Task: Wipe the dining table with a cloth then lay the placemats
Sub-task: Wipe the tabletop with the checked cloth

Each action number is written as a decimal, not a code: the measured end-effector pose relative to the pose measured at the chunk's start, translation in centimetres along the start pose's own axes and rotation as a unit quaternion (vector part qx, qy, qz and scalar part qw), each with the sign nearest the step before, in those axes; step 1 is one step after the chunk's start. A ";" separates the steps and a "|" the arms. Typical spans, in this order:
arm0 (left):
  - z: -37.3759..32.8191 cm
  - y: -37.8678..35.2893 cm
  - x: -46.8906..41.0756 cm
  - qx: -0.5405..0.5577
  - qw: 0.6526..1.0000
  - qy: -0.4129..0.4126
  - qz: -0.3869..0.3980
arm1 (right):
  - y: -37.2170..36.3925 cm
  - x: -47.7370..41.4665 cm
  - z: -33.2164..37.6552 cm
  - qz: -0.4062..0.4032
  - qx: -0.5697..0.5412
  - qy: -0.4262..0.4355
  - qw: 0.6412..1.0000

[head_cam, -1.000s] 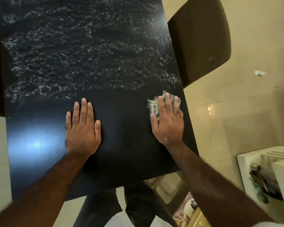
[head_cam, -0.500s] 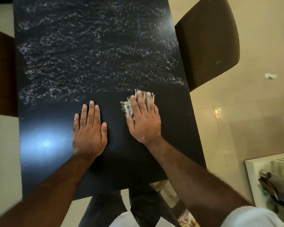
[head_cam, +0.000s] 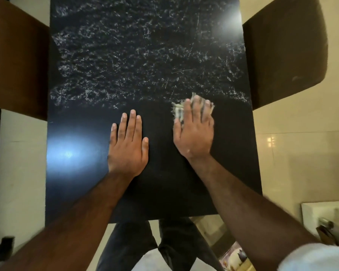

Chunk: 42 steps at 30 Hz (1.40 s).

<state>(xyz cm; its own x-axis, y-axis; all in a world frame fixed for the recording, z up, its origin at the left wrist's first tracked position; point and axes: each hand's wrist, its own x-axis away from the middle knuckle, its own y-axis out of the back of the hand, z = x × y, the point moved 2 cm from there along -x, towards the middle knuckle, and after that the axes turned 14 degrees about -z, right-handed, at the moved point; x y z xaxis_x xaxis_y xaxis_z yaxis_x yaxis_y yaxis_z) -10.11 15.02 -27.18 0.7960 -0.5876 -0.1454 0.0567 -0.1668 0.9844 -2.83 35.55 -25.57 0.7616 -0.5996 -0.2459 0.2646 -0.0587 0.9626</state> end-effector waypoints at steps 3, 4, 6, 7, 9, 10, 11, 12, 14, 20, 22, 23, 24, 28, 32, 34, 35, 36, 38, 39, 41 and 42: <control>0.2 -0.1 0.0 0.003 1.000 -0.009 -0.002 | -0.5 1.2 5.1 0.007 -0.050 0.075 0.996; 0.3 -0.1 0.0 0.007 1.000 -0.009 -0.002 | -0.5 1.8 6.0 0.010 -0.064 0.090 0.994; 0.8 -0.1 0.2 0.021 1.000 -0.011 0.000 | -0.3 2.8 6.3 0.021 -0.075 0.111 0.991; 1.5 0.0 0.6 0.024 1.000 -0.009 -0.001 | -0.1 3.2 5.8 0.023 -0.071 0.123 0.990; 3.8 0.2 1.2 0.019 1.000 0.015 -0.001 | 0.3 3.6 3.6 0.025 -0.049 0.124 0.991; 5.5 0.4 1.6 0.015 0.999 0.035 0.001 | 0.5 3.7 2.3 0.025 -0.030 0.102 0.994; 7.5 0.6 2.1 0.011 0.999 0.053 0.005 | 0.8 3.6 1.0 0.024 -0.009 0.066 0.997; 9.4 0.9 2.5 0.006 0.998 0.065 0.009 | 1.1 3.4 -0.1 0.020 0.011 0.026 0.999; 12.6 1.3 3.0 -0.004 0.997 0.070 0.016 | 1.1 2.8 -0.9 0.012 0.046 -0.040 0.998; 14.8 1.6 2.6 -0.004 0.998 0.055 0.011 | -0.4 0.8 8.7 -0.005 0.030 -0.037 0.999; 14.9 1.5 2.8 -0.001 0.998 0.054 0.013 | -1.1 1.5 13.8 -0.004 -0.011 0.020 1.000; 14.9 1.5 3.0 0.002 0.999 0.053 0.013 | -1.4 2.2 15.8 0.000 -0.032 0.048 0.998; 15.1 1.6 3.1 0.007 0.999 0.050 0.014 | -1.5 3.1 17.7 0.005 -0.051 0.077 0.996; 17.2 2.0 3.4 0.025 0.999 0.015 0.029 | -1.5 5.8 18.2 0.020 -0.077 0.154 0.985; 20.6 2.5 3.9 0.022 0.998 0.041 0.037 | -0.9 6.6 14.4 0.025 -0.028 0.107 0.994; 21.1 2.7 3.8 0.026 0.998 0.048 0.038 | -1.0 5.6 14.0 0.010 -0.001 0.048 0.999; 21.1 2.8 3.7 0.030 0.998 0.050 0.039 | -1.3 4.9 14.5 0.002 0.008 0.019 1.000; 21.0 2.8 3.6 0.033 0.997 0.050 0.041 | -1.5 4.1 15.3 -0.007 0.014 -0.007 1.000; 20.9 2.8 3.7 0.045 0.997 0.056 0.036 | -2.3 2.7 18.1 -0.015 0.012 -0.029 0.999; 21.1 2.8 3.8 0.062 0.996 0.061 0.027 | -2.8 2.1 19.9 -0.012 0.003 -0.018 1.000; 21.7 2.8 3.9 0.144 0.986 0.079 -0.009 | -3.7 1.6 23.8 -0.008 -0.027 0.025 0.999; 22.1 2.8 4.0 0.209 0.973 0.098 -0.032 | -4.1 1.7 25.9 -0.006 -0.044 0.046 0.998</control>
<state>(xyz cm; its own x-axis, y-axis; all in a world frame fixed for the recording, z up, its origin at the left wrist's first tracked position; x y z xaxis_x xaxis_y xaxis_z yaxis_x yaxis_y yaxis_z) -20.14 -5.30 -27.19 0.9009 -0.4097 -0.1434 -0.1067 -0.5293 0.8417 -17.96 14.08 -26.97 0.8079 -0.5237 -0.2703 0.3213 0.0071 0.9469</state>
